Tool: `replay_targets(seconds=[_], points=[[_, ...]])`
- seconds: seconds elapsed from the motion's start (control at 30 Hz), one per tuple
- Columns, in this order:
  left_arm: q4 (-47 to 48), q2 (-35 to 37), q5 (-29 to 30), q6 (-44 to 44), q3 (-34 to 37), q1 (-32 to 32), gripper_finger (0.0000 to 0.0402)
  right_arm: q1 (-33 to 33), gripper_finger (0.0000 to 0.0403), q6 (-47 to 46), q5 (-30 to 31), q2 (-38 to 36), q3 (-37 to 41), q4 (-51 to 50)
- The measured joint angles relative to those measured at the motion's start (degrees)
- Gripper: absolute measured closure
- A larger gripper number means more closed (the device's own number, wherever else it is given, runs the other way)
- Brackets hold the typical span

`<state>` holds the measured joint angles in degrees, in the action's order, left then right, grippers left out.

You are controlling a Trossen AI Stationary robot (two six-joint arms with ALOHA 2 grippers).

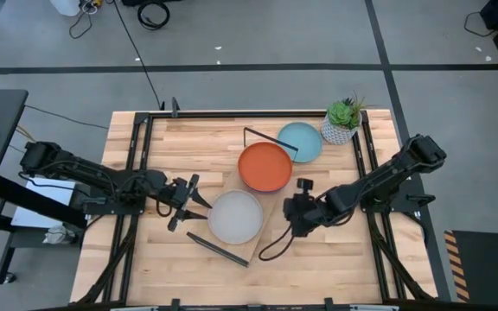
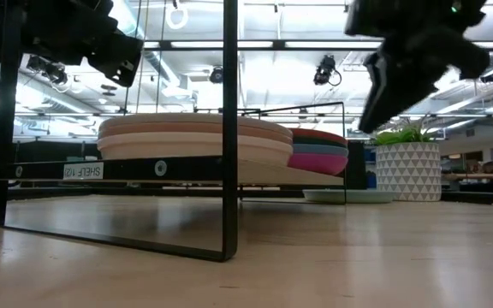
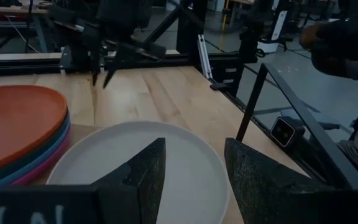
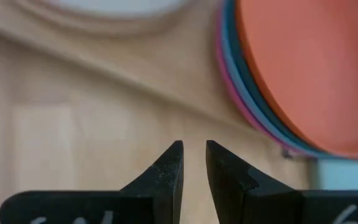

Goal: Place and stack plates onto a shelf
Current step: Adjust the shelf

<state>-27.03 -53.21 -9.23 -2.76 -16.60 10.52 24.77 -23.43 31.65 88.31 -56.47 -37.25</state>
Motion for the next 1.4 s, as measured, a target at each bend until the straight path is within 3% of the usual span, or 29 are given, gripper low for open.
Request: replay_targets(seconds=[0.27, 0.7, 1.13, 1.4], points=[[1.43, 0.0, 0.0, -0.07, -0.02, 0.0, 0.023, -2.82, 0.0328, -3.09, 3.77, 0.09, 0.09, -12.66], [3.98, -0.02, 0.0, -1.12, -0.02, 0.0, 0.023, -10.18, 0.0328, -3.28, 4.56, -11.05, 14.13, -7.55], [1.98, -0.02, 0.0, 0.47, -0.04, 0.29, 0.023, -25.24, 0.0328, 21.16, 4.39, -12.52, 18.64, 8.31], [2.46, -0.02, -0.04, 0.42, -0.04, 3.66, 0.023, -31.18, 0.0328, 23.45, 4.24, -12.81, 18.67, 13.44]])
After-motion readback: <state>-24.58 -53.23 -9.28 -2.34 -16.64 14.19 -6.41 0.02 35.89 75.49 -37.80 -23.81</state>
